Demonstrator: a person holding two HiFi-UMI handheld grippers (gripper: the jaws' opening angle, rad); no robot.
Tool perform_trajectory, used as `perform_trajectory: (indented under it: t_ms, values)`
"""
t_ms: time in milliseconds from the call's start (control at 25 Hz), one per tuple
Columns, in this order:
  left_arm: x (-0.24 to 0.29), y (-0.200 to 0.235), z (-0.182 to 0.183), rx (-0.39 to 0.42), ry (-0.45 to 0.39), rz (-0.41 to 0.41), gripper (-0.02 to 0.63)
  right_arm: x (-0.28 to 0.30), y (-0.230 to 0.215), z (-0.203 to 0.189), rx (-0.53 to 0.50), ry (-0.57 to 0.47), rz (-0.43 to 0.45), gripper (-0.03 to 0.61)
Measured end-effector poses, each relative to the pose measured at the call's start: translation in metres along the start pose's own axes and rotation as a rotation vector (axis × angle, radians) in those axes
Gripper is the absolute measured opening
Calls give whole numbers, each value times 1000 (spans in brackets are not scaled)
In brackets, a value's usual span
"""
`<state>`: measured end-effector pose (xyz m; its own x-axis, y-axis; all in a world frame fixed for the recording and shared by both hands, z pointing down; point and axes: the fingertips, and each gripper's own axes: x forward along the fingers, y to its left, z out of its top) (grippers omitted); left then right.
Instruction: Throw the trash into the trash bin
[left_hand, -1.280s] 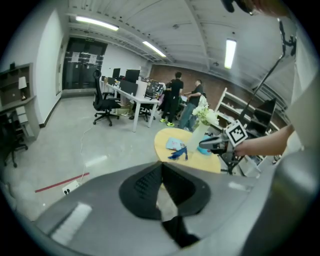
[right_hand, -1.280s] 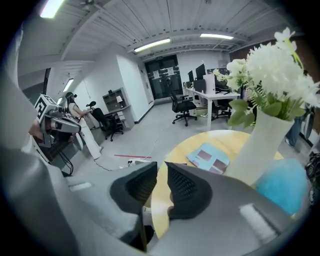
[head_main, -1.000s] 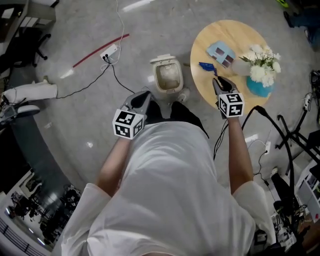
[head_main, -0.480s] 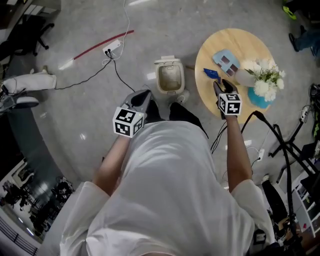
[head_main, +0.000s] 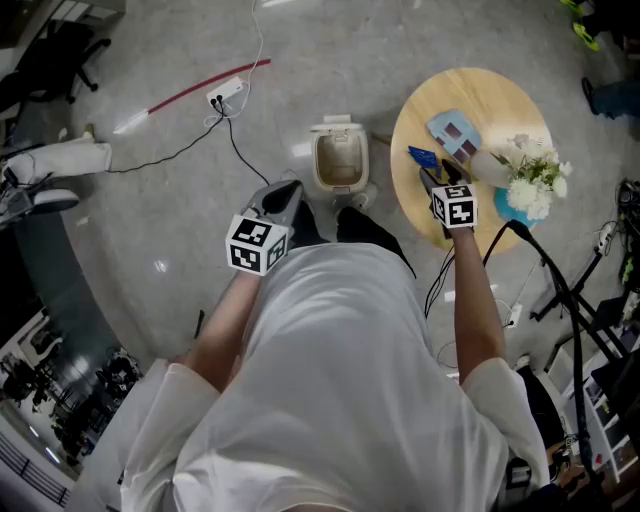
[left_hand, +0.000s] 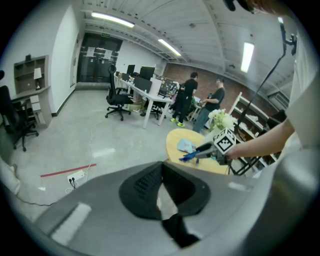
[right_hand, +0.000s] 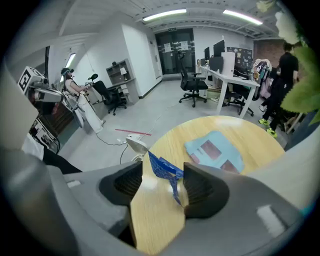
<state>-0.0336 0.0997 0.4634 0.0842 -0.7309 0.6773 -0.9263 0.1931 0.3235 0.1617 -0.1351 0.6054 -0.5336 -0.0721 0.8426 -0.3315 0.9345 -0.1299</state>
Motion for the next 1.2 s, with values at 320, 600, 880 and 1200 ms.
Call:
perform_trajectory:
  t_ms: [320, 600, 880, 1200]
  values:
    - [8, 8, -6, -27, 13, 11, 5, 26, 1, -8, -124, 86, 3, 265]
    - [9, 22, -16, -103, 19, 30, 5, 32, 1, -6, -125, 111, -17, 113]
    - [7, 22, -15, -104, 13, 32, 5, 28, 4, -4, -103, 101, 16, 91]
    - [5, 20, -12, -80, 7, 9, 5, 12, 17, -1, -102, 75, 4, 89]
